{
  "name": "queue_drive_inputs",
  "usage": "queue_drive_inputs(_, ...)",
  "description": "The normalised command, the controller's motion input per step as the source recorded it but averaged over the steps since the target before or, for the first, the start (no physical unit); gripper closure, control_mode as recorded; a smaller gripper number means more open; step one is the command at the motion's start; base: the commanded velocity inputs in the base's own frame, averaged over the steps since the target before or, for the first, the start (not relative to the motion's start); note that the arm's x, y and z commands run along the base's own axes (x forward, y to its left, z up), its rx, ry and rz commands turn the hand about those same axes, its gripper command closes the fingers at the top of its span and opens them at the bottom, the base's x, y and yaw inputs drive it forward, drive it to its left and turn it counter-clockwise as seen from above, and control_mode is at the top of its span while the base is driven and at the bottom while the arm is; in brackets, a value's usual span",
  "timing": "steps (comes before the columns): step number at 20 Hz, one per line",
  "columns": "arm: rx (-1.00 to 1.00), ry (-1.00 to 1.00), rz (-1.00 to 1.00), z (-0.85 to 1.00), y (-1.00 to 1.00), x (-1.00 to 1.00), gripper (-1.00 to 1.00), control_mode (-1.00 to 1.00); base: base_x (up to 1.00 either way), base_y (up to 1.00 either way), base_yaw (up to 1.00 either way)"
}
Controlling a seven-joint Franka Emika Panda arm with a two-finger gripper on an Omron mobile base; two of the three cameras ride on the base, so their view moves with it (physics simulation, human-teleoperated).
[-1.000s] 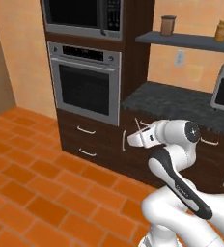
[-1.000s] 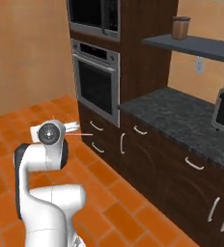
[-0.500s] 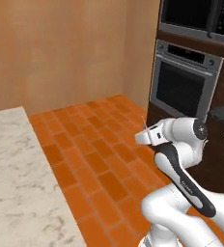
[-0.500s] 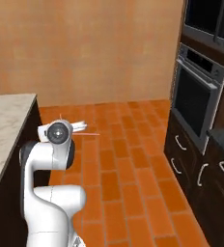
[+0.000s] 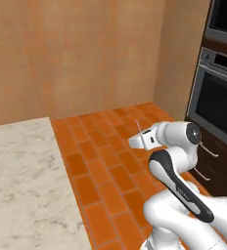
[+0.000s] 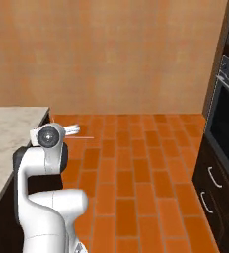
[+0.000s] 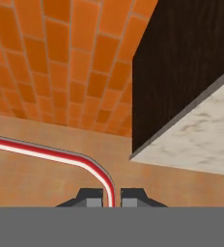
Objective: Take a straw from the drawer in front and place it inside the glass cup on the dining counter.
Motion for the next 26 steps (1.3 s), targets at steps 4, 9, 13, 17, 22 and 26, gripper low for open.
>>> queue_drive_inputs(4, 0.00, 0.00, 0.00, 0.00, 0.00, 0.00, 1.00, 1.00, 1.00, 0.25, 0.14)
queue_drive_inputs(9, 0.00, 0.00, 0.00, 0.00, 0.00, 0.00, 1.00, 1.00, 1.00, 0.22, 0.22)
queue_drive_inputs(13, 0.00, 0.00, 0.00, 0.00, 0.00, 0.00, 1.00, 1.00, 1.00, 0.17, 0.28)
queue_drive_inputs(17, 0.00, 0.00, 0.00, 0.00, 0.00, 0.00, 1.00, 1.00, 1.00, 0.02, 0.36)
queue_drive_inputs(22, 0.00, 0.00, 0.00, 0.00, 0.00, 0.00, 1.00, 1.00, 1.00, 0.00, 0.42)
queue_drive_inputs(26, 0.00, 0.00, 0.00, 0.00, 0.00, 0.00, 1.00, 1.00, 1.00, 0.00, 0.47)
